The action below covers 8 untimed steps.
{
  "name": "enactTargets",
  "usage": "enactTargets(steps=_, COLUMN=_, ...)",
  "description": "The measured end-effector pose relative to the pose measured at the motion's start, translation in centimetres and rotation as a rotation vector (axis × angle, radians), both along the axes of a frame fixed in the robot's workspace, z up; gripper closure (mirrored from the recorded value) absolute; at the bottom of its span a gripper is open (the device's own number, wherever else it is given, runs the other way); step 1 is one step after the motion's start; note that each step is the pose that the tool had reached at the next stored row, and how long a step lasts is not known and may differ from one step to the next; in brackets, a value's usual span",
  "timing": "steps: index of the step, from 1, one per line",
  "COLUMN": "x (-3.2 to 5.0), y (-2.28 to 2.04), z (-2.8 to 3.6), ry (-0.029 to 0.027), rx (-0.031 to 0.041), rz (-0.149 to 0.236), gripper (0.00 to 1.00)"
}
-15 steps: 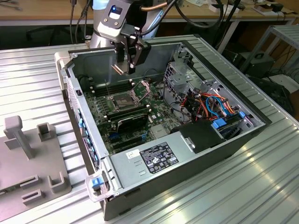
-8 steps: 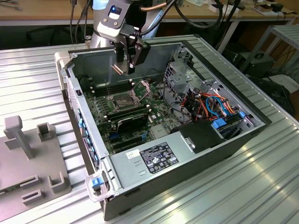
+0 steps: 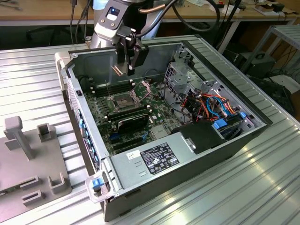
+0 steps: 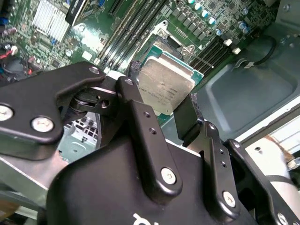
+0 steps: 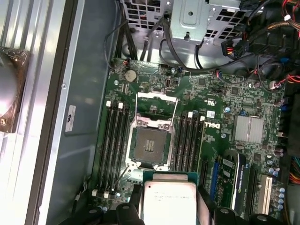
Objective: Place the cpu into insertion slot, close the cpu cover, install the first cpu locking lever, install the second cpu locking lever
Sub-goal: 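Place the cpu into insertion slot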
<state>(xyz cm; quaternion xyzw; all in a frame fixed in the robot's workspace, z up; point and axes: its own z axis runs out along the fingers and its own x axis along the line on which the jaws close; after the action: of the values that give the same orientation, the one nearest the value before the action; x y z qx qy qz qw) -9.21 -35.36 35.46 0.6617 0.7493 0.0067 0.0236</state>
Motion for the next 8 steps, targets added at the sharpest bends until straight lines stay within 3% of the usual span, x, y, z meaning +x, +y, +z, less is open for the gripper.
enactTargets(steps=8, x=0.93, y=0.62, z=-0.82, ry=0.0004, rx=0.0001, rz=-0.019, gripper=0.45)
